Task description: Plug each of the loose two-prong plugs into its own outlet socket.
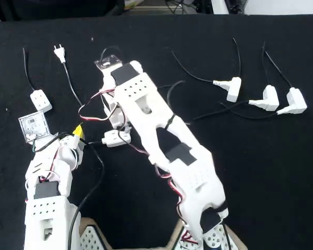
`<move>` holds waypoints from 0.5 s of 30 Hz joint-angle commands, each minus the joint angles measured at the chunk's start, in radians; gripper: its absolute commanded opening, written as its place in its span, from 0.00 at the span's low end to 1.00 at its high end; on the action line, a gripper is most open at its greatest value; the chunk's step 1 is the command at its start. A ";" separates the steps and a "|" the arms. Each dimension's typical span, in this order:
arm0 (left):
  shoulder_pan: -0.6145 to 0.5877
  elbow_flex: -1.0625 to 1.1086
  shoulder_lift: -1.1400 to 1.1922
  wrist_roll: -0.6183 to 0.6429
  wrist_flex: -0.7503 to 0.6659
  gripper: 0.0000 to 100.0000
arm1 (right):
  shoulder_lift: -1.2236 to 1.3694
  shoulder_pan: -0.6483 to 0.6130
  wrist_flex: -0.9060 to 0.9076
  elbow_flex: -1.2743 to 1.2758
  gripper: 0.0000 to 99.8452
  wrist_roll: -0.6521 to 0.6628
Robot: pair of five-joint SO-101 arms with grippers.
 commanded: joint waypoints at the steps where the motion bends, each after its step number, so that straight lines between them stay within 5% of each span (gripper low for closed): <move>1: -0.005 -0.015 -0.011 0.006 -0.015 0.23 | -0.090 0.064 0.032 0.002 0.01 0.015; 15: -0.004 -0.015 -0.011 0.006 -0.015 0.23 | 0.065 0.087 0.021 0.085 0.01 0.095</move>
